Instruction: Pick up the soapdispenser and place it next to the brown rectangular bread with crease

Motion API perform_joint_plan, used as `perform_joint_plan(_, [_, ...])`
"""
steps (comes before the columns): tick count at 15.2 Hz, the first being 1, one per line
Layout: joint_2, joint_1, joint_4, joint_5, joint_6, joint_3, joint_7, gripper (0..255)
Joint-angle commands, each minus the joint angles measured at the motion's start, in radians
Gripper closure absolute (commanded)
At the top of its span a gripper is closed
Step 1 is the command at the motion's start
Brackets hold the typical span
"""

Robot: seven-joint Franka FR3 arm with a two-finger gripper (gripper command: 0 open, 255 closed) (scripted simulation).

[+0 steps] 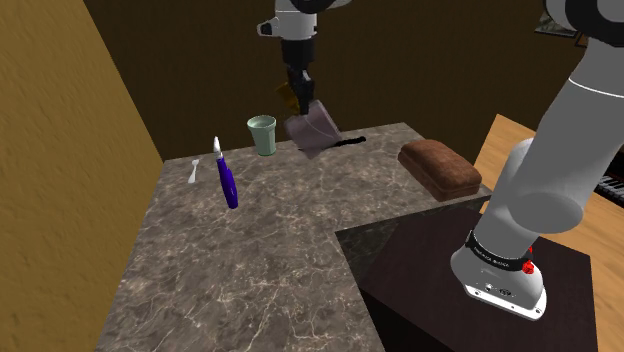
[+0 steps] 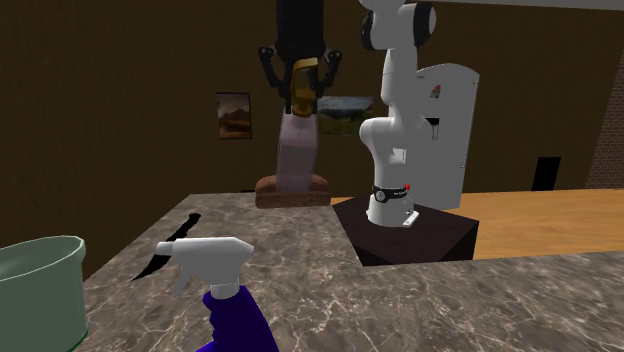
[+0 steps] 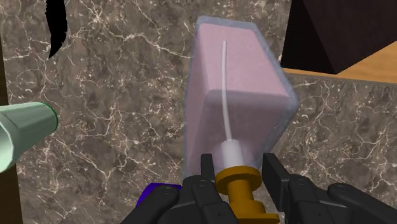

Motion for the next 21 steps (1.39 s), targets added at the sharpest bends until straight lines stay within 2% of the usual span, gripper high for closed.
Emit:
perform_joint_plan(1, [-0.060, -0.016, -0.048, 0.005, -0.012, -0.018, -0.035, 255])
perform_joint_plan(11, [-0.319, -0.084, -0.224, -0.014, -0.096, -0.130, -0.211, 255])
perform_joint_plan(21, [-0.500, -0.155, -0.277, -0.090, -0.219, -0.266, -0.401, 255])
